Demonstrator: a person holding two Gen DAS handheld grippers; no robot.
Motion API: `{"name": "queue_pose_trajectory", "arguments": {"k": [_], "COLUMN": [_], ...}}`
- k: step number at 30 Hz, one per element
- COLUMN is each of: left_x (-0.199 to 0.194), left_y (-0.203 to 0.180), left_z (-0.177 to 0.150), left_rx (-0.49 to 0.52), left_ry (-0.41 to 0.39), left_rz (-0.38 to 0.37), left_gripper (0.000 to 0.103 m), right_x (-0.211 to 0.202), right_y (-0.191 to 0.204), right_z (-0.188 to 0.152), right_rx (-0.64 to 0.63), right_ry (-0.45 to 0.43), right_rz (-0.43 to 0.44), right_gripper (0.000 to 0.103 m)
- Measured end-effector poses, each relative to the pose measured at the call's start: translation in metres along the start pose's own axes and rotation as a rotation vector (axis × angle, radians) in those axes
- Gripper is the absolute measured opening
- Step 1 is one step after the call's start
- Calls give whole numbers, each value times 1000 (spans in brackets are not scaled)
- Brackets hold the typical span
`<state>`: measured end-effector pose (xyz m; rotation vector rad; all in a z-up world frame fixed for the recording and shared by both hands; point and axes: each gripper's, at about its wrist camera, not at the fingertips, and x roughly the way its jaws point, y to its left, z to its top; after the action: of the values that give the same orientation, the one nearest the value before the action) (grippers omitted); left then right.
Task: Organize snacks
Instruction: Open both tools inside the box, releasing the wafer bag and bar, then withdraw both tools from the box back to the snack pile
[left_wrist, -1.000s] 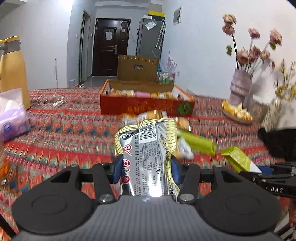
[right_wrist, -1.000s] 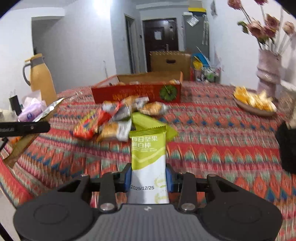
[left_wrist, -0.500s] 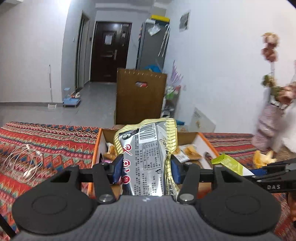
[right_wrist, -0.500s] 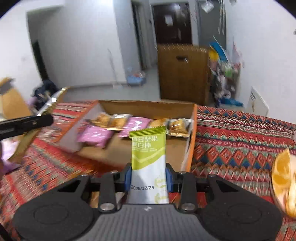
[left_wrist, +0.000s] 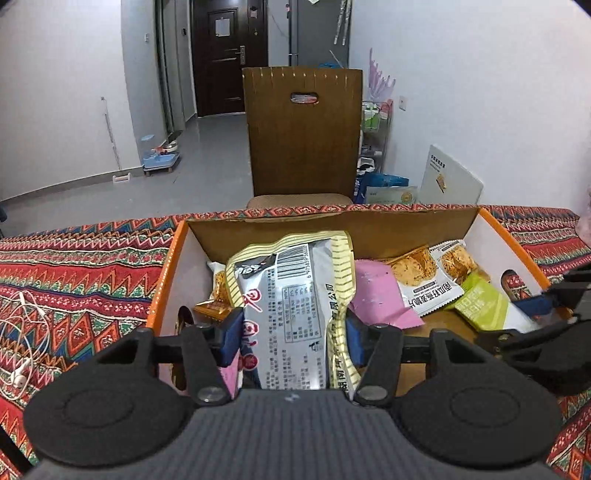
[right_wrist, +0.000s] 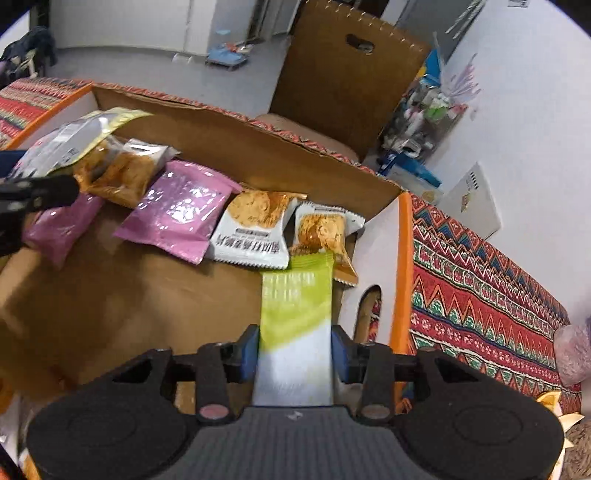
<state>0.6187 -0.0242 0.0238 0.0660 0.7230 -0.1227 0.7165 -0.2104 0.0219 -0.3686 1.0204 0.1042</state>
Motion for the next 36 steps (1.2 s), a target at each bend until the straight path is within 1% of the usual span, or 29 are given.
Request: {"name": "queue_pose_trajectory", "arguments": {"k": [1, 2, 3, 7, 10, 13, 16, 19, 22, 25, 27, 28, 30, 32, 36], "left_x": [0, -1, -3, -19, -43, -75, -113, -154, -193, -235, -260, -273, -296, -316, -356], "left_y": [3, 5, 5, 18, 29, 39, 43, 41, 32, 22, 16, 12, 5, -3, -16], "left_z": [-1, -2, -2, 3, 11, 20, 28, 29, 23, 5, -13, -24, -46, -68, -123], "left_rx": [1, 1, 4, -19, -42, -66, -73, -61, -30, -26, -19, -12, -1, 13, 32], "left_ry": [-1, -5, -5, -7, -42, -79, -115, -154, -179, -209, -236, -252, -280, -309, -375], "left_rz": [3, 14, 17, -5, 5, 22, 36, 38, 19, 5, -2, -9, -26, -39, -55], "left_gripper": [63, 63, 63, 65, 68, 73, 75, 81, 86, 90, 93, 96, 98, 99, 103], "right_x": [3, 4, 2, -18, -47, -80, -112, -145, -177, -209, -231, -242, -261, -276, -299], "right_y": [2, 4, 5, -6, -18, -29, -39, -46, -49, -54, -55, -54, -53, -50, -44], "right_z": [-1, -2, -2, 2, 5, 0, -9, -23, -44, -69, -92, -105, -132, -158, -217], "right_rx": [0, -3, -12, 9, 34, 52, 69, 81, 98, 122, 131, 133, 136, 152, 176], "right_ry": [-5, -14, -20, -54, -105, -144, -180, -216, -248, -294, -336, -359, -401, -438, -516], "right_rz": [-8, -14, -19, 0, 1, 5, 7, 17, 40, 69, 91, 103, 123, 152, 208], "right_gripper": [48, 55, 58, 58, 64, 66, 68, 71, 74, 78, 86, 86, 88, 90, 94]}}
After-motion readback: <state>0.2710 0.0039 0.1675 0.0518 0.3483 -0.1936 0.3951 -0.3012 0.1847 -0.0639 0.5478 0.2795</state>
